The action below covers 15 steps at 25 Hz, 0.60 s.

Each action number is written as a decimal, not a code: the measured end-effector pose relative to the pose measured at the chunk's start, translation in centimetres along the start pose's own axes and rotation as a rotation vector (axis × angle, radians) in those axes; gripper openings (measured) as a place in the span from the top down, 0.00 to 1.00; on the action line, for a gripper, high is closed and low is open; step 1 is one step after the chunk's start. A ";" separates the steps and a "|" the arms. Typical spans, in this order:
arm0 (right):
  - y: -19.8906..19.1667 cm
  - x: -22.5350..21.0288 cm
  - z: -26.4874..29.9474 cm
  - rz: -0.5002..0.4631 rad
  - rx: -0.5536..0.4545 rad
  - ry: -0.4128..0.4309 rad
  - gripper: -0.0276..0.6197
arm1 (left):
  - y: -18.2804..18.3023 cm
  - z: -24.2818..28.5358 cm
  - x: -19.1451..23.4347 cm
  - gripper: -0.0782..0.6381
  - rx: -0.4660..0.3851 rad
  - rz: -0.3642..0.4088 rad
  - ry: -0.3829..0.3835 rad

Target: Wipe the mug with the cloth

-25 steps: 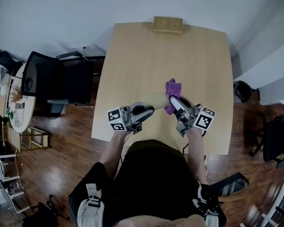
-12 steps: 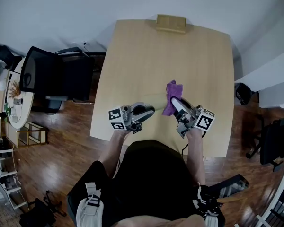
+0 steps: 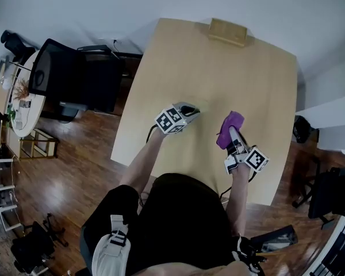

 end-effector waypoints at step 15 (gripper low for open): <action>1.6 -1.5 1.9 0.054 -0.042 -0.020 0.86 | 1.2 12.4 7.0 0.83 0.632 0.484 -0.118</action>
Point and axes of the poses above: the fingertips, and each gripper's own axes: z forward along the fingers, x to its left, y out of its top, the point moved 8 cm from there along -z, backward along the fingers, and after that the axes turned 9 degrees about z, right-handed, at the moved point
